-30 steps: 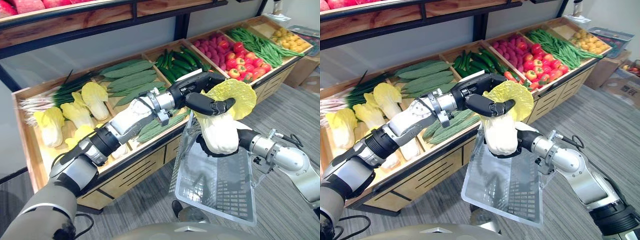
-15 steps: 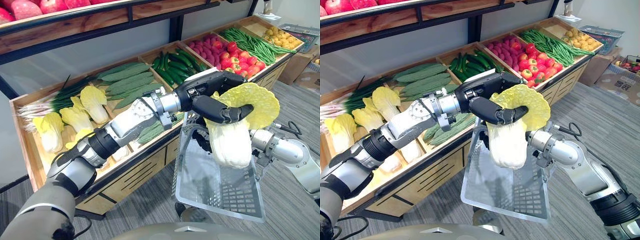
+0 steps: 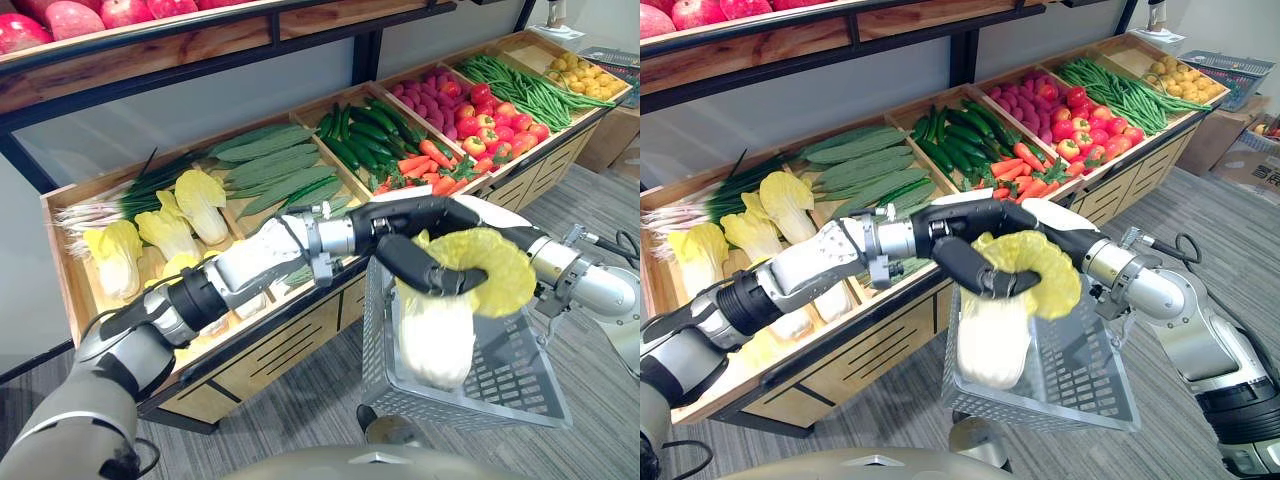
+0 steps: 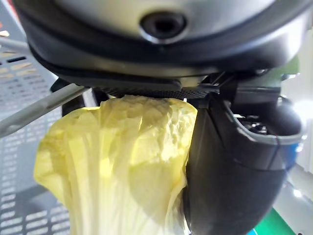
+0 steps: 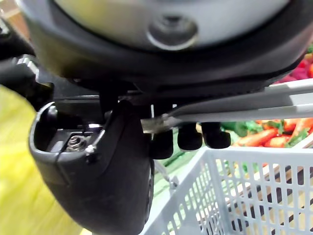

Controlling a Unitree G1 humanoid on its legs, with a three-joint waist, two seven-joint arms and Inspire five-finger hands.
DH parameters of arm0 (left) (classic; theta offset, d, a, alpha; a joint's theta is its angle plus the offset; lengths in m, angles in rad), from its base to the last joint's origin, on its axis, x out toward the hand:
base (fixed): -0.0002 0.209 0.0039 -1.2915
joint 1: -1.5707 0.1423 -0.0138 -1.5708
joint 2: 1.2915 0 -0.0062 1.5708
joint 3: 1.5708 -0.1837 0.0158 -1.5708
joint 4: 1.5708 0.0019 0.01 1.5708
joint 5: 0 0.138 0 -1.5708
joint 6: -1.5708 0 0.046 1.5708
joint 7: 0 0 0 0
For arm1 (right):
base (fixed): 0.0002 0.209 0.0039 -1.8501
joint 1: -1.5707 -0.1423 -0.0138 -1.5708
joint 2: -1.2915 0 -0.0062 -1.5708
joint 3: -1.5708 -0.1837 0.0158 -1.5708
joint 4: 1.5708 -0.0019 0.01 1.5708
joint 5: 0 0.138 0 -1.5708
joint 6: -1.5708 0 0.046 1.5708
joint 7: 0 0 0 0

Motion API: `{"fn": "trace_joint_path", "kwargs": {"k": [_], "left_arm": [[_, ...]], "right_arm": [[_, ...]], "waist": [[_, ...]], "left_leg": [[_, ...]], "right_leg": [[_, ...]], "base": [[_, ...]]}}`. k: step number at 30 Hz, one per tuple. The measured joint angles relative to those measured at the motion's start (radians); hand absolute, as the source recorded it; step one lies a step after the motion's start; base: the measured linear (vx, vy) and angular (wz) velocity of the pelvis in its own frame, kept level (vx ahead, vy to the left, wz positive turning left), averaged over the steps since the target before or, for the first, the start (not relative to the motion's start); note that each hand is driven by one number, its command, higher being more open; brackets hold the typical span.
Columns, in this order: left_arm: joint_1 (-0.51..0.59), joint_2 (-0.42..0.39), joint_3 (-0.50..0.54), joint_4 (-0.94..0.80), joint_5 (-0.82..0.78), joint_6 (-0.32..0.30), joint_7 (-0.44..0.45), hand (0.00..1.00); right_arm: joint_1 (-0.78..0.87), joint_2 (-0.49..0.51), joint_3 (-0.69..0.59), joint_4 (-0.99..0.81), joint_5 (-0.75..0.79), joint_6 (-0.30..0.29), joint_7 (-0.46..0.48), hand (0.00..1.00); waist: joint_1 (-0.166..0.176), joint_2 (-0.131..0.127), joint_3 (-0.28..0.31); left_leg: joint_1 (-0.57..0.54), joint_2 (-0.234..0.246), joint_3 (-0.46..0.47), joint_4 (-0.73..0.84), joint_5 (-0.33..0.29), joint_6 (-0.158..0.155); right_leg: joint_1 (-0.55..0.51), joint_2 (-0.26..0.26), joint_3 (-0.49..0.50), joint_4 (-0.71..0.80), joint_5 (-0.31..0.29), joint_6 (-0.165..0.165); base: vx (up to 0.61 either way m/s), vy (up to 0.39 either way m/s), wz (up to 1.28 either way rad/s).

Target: Pick vegetable in the basket

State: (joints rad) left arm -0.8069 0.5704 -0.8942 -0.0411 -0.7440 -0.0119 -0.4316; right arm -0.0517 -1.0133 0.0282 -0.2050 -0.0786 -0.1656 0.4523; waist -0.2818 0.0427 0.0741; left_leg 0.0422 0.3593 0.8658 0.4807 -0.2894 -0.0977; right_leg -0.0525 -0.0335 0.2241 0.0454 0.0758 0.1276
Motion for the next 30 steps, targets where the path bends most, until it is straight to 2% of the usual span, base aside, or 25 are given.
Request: {"fn": "trace_joint_path", "kwargs": {"k": [7, 12, 19, 23, 30], "left_arm": [[0.001, 0.006, -0.131, -0.01, 0.0, 0.017, -0.044, 0.0], [0.001, -0.022, -0.255, -0.01, 0.003, 0.018, -0.064, 0.0], [-0.002, -0.088, -0.272, -0.006, 0.008, 0.016, -0.048, 0.0], [-0.01, -0.139, -0.282, -0.005, 0.053, 0.007, -0.031, 0.0], [-0.011, -0.166, -0.305, 0.007, 0.094, -0.007, -0.017, 0.0]], "right_arm": [[-0.015, 0.0, 0.019, -0.004, -0.022, -0.021, 0.0, 0.0], [-0.112, -0.019, 0.086, -0.039, -0.067, -0.035, 0.0, 0.0], [-0.289, -0.024, 0.149, -0.151, -0.097, -0.066, -0.001, 0.0], [-0.372, 0.002, 0.175, -0.21, -0.096, -0.093, -0.032, 0.0], [-0.413, 0.014, 0.191, -0.222, -0.096, -0.094, -0.07, 0.0]], "waist": [[-0.002, -0.004, 0.002], [-0.011, -0.009, 0.006], [-0.033, -0.018, 0.01], [-0.026, -0.016, 0.01], [-0.018, -0.017, 0.01]], "left_leg": [[0.004, -0.001, 0.009, 0.0, 0.0, 0.001], [0.021, 0.003, 0.044, 0.0, -0.005, -0.007], [0.038, 0.015, 0.072, 0.007, -0.013, -0.012], [0.037, 0.02, 0.064, 0.005, 0.0, -0.006], [0.034, 0.016, 0.035, 0.0, 0.001, -0.007]], "right_leg": [[-0.002, 0.003, 0.004, 0.0, 0.0, 0.001], [-0.013, 0.006, 0.034, 0.005, 0.0, 0.001], [-0.019, 0.018, 0.059, 0.007, -0.002, -0.002], [-0.015, 0.022, 0.049, 0.008, -0.007, -0.01], [0.003, 0.017, 0.024, 0.009, -0.016, -0.013]], "base": [[0.01, 0.061, -0.03], [0.04, 0.066, -0.19], [0.05, 0.056, -0.12], [0.07, 0.033, 0.05], [0.05, 0.049, 0.13]]}}
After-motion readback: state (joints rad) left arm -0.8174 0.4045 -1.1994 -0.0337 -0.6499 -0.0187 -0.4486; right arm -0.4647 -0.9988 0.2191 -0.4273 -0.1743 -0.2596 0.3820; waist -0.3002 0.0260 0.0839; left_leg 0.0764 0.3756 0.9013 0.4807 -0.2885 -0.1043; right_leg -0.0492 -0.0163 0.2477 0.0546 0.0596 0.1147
